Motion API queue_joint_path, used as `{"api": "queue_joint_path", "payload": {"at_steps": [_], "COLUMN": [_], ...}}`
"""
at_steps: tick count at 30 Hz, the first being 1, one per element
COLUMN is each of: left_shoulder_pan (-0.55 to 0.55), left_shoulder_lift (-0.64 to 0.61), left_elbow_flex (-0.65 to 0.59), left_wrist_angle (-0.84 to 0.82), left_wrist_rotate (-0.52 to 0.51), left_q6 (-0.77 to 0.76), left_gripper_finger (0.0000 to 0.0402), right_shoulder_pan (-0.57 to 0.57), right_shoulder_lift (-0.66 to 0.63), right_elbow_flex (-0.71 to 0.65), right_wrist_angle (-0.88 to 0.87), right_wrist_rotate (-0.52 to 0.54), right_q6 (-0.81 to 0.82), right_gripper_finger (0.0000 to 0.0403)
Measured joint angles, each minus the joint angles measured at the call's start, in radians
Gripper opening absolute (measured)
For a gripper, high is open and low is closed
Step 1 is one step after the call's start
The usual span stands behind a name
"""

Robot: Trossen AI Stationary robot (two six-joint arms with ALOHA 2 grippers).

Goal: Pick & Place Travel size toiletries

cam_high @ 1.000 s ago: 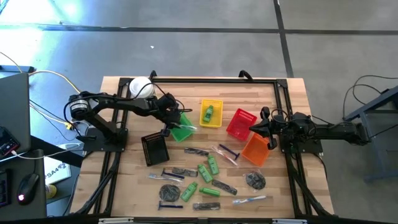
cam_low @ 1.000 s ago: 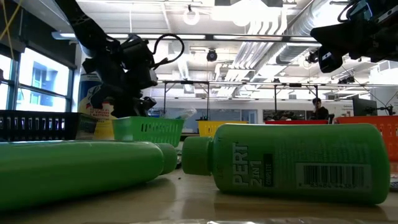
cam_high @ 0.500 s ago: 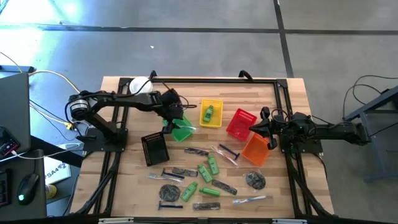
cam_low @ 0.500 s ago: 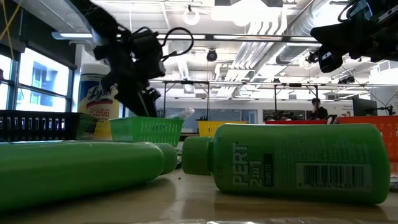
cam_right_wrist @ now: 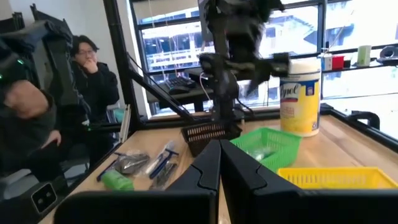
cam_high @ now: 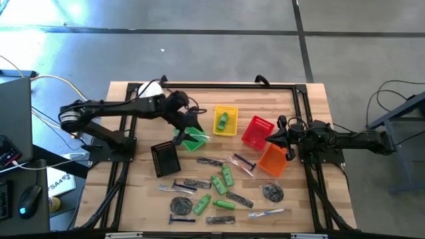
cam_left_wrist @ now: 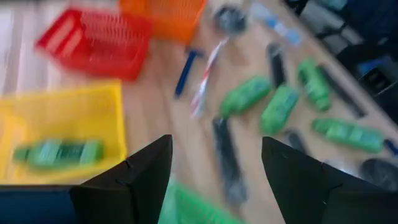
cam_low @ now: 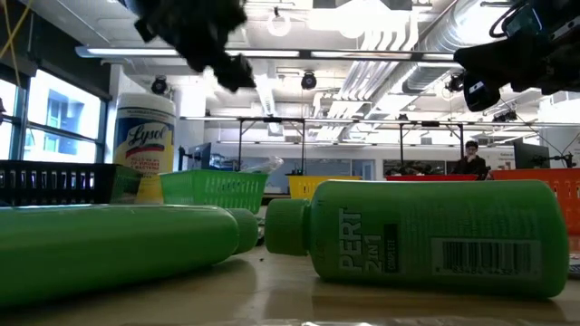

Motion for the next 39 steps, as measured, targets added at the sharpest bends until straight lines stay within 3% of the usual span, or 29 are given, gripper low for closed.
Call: {"api": "queue_joint_path", "payload": {"at_steps": [5,11,14,17,29,33,39], "left_shoulder_pan": [-0.148,-0.326,-0.381,-0.386,-0.386,-0.386,-0.386], "left_shoulder_lift": [-0.103,-0.216,-0.274,-0.350,-0.816,-0.890,-0.927], "left_elbow_flex": [-0.001,-0.001,-0.002,-0.041,-0.573,-0.687,-0.773], "left_wrist_angle": [0.064,0.018,-0.065,-0.117,0.279,0.400,0.417], "left_wrist_rotate": [-0.163,-0.394,-0.566,-0.675,-0.705,-0.703,-0.703], "left_q6": [-0.111,-0.160,-0.245,-0.283,-0.340,-0.315,-0.281], "left_gripper_finger": [0.0209,0.0093,0.0023,0.0012,0.0001,0.0001,0.0000], "right_shoulder_pan": [0.000,0.000,0.000,0.000,0.000,0.000,0.000], "right_shoulder_lift": [0.000,0.000,0.000,0.000,0.000,0.000,0.000], "right_elbow_flex": [0.000,0.000,0.000,0.000,0.000,0.000,0.000], "right_wrist_angle": [-0.003,-0.025,-0.025,-0.025,-0.018,-0.004,-0.005], "right_wrist_rotate": [0.000,0.030,0.031,0.032,0.054,0.095,0.134], "right_q6": [0.000,0.000,0.000,-0.004,-0.008,-0.008,-0.009], "right_gripper_finger": [0.0003,0.0003,0.0003,0.0003,0.0003,0.0003,0.0003]}}
